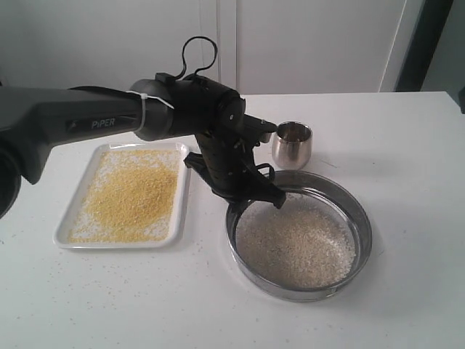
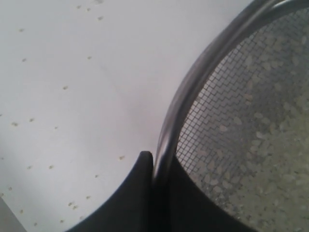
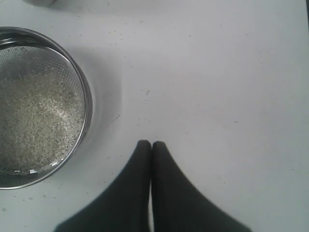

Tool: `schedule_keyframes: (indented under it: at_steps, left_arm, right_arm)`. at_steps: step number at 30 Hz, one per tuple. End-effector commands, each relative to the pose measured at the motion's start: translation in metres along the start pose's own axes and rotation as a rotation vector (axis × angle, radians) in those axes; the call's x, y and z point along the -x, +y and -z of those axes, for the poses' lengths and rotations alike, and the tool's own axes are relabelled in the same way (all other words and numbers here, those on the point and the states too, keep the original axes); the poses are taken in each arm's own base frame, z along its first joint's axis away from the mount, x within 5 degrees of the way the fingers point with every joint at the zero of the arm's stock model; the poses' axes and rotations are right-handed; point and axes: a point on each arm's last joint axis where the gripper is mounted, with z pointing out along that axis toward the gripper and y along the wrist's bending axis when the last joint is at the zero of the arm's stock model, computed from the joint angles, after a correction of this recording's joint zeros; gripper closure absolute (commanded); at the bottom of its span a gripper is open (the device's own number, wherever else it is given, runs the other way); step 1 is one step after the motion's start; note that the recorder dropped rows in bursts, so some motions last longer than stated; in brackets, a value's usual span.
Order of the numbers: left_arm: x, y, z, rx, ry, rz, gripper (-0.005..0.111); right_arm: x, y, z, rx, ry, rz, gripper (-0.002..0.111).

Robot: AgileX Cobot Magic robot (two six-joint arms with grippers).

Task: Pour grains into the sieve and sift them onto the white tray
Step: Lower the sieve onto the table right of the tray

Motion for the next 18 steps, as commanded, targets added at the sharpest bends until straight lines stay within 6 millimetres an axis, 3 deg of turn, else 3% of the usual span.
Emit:
schedule_keyframes:
  at_steps: [1, 4, 6, 14, 18]
  left_arm:
    - [0.0019, 0.0004, -0.0013, 0.012, -0.014, -0.005, 0.107]
    - [0.0019, 0.0006, -0.0013, 0.015, -0.015, -0.008, 0.106]
    - [0.0019, 0.0006, -0.0013, 0.015, -0.015, -0.008, 0.099]
    - [0.0021, 0.0021, -0.0013, 0.031, -0.017, -0.021, 0.045]
    - [0.0021, 0.0021, -0.0013, 0.031, -0.017, -0.022, 0.042]
  right_arm:
    - [-0.0002, -0.0011, 0.0002, -0.002, -0.007, -0.004, 0.108]
    - [-0.0002, -0.0011, 0.0002, -0.002, -0.007, -0.004, 0.108]
    - [-0.0002, -0.0011, 0.0002, -0.002, -0.007, -0.004, 0.108]
    - [0.0000, -0.0011, 0.0002, -0.002, -0.009, -0.004, 0.108]
    - [0.0000, -0.0011, 0.0002, -0.002, -0.009, -0.004, 0.108]
